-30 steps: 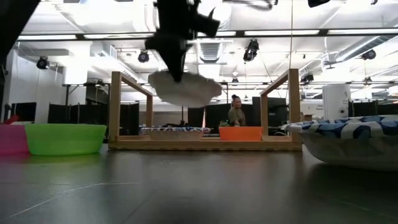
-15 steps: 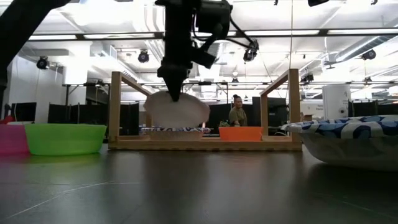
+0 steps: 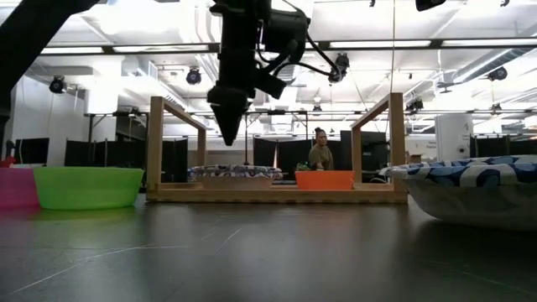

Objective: Place and stack bowls onto a shelf
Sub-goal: Stack the small green bowl on top of the small orange bowl on the shelf

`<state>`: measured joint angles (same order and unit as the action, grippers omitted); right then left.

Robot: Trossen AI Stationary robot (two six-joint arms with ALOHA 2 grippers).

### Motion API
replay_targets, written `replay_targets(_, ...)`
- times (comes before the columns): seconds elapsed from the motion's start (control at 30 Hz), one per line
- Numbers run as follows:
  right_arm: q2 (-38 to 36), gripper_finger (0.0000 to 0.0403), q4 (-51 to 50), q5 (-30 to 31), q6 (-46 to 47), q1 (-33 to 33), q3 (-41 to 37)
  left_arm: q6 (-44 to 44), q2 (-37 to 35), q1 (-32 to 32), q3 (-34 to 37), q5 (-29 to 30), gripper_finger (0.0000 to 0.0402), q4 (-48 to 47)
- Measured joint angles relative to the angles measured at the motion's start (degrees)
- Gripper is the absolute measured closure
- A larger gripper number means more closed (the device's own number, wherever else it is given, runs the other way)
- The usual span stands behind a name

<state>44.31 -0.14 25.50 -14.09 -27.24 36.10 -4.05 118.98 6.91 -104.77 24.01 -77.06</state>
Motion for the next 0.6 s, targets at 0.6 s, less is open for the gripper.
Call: replay_targets(0.6, 0.00, 0.0335, 0.71, 0.34, 9.66, 0.04, 0.00, 8.43, -28.24, -12.44, 18.03, -5.19, 0.0192, 27.20)
